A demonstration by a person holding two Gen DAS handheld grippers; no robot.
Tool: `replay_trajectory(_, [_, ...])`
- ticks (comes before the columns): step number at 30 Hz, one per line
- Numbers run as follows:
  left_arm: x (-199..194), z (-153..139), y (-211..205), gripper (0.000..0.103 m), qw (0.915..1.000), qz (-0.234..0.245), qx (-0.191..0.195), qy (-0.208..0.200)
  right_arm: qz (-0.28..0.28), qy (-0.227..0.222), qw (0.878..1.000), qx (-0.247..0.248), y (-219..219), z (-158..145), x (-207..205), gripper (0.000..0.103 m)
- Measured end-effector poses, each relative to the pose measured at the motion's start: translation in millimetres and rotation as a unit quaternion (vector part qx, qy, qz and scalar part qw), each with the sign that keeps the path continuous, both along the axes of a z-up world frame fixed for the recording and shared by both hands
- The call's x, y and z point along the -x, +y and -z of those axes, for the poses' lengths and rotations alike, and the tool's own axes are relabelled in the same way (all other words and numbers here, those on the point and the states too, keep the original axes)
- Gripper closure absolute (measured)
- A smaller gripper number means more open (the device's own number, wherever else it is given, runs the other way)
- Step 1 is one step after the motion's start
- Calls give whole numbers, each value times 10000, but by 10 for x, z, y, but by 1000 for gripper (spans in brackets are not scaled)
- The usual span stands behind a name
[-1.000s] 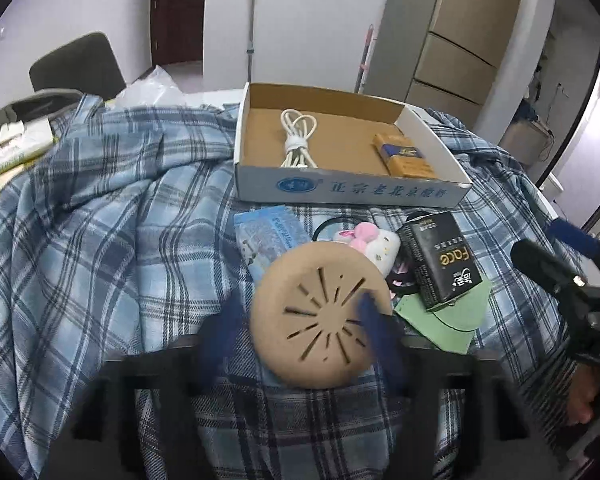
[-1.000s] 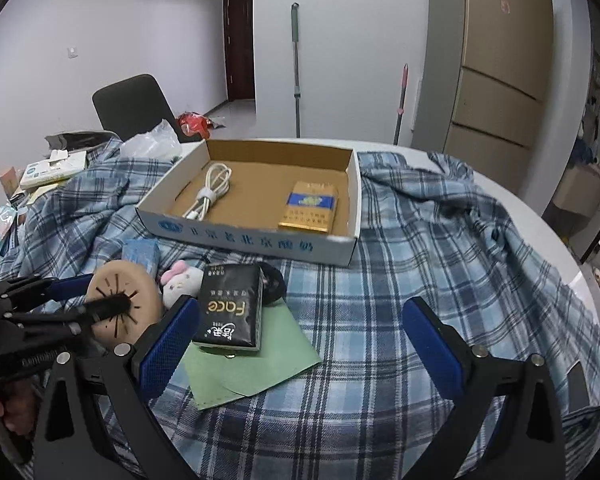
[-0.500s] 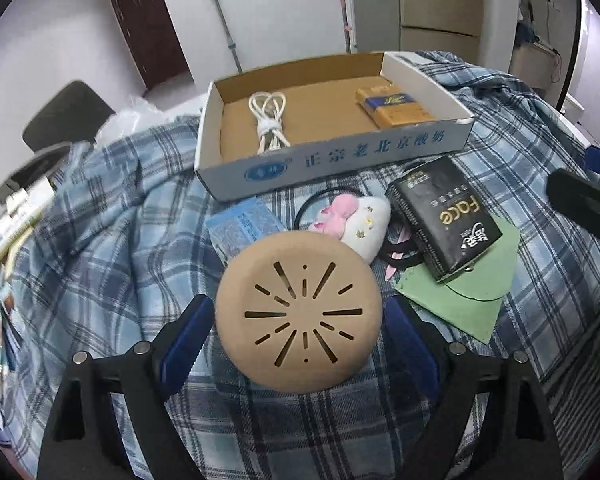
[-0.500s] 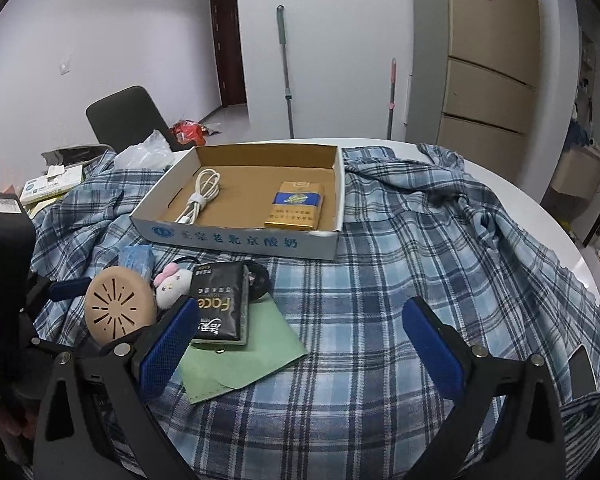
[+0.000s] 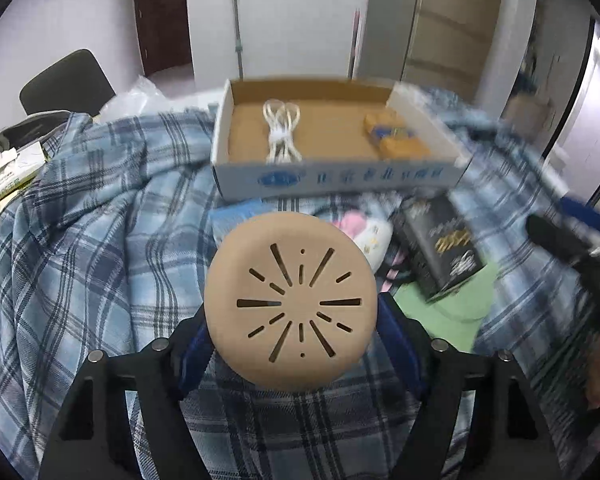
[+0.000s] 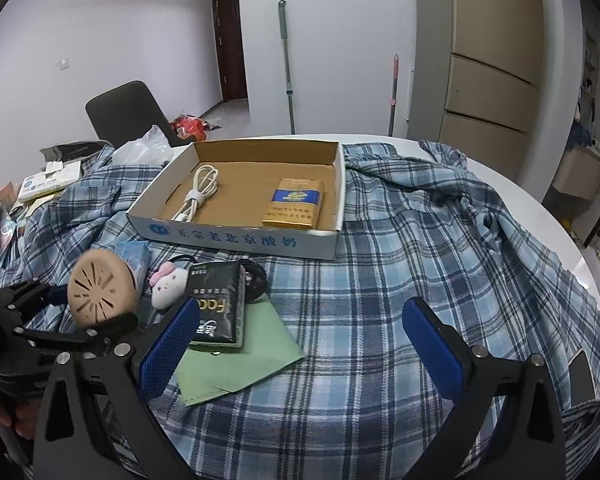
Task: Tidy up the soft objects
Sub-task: 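Lift the tan pad with the left tool while the right tool grasps the black tissue pack, then carry the tan pad and tissue pack over the box with both tools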
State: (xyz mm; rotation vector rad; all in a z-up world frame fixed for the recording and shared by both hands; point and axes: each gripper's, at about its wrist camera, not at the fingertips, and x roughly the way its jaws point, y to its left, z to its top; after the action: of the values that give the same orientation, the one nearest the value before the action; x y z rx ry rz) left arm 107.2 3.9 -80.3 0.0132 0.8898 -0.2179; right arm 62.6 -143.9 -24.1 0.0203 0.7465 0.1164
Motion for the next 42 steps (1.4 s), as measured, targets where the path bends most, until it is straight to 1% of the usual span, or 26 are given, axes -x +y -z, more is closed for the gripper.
replay_trajectory(2, [89,-100,82,26,9990,-51,284,-338,-61,15,10000,50,60,-9,-11,2])
replay_trajectory(5, [178,-242,182,26,9945,-142,623,-829,-172,51,9998,112,189,-15,-32,2])
replay_trajectory(7, [208,-308,229,26,9918,-291,649,-1064,-272,63,9995,137,279,-1,-48,2])
replay_trajectory(9, [233,-337,284,26,9898,-390,716,-1164,-378,124,9991,145,378,41,-89,3])
replay_trajectory(11, [258,-349,310,26,9886,-402,802,-1211,-441,228,9987,125,464,104,-145,10])
replay_trajectory(13, [247,-360,282,26,9886,-410,757,-1232,-462,300,9984,125,534,170,-184,14])
replay_trajectory(17, [267,-353,229,26,9894,-334,603,-1280,-534,395,9977,133,620,316,-229,27])
replay_trajectory(19, [270,-349,223,26,9894,-316,599,-1285,-593,478,9970,160,655,385,-241,29])
replay_trajectory(20, [263,-343,222,26,9896,-318,599,-1270,-624,511,9966,177,670,411,-246,32])
replay_trajectory(21, [253,-333,228,26,9898,-321,609,-1247,-646,523,9963,202,681,426,-252,42])
replay_trajectory(23, [236,-321,249,26,9900,-351,643,-1208,-676,530,9960,239,700,441,-256,57])
replay_trajectory(26, [237,-321,264,26,9896,-406,643,-1224,-679,588,9958,199,692,471,-266,58])
replay_trajectory(29, [289,-349,224,26,9884,-390,540,-1368,-638,449,9969,58,645,457,-249,58])
replay_trajectory(31, [318,-370,196,26,9876,-337,485,-1452,-635,471,9969,-66,607,462,-252,58])
replay_trajectory(34, [372,-399,164,26,9861,-330,386,-1582,-585,281,9977,-171,562,405,-202,58])
replay_trajectory(37, [459,-488,175,26,9826,-470,229,-1783,-562,132,9982,-173,550,351,-158,58])
replay_trajectory(40, [512,-642,207,26,9819,-403,308,-1826,-564,-94,9983,-94,526,225,-81,58])
replay_trajectory(42, [555,-794,218,26,9794,-379,353,-1954,-548,-282,9981,-61,474,83,-24,58])
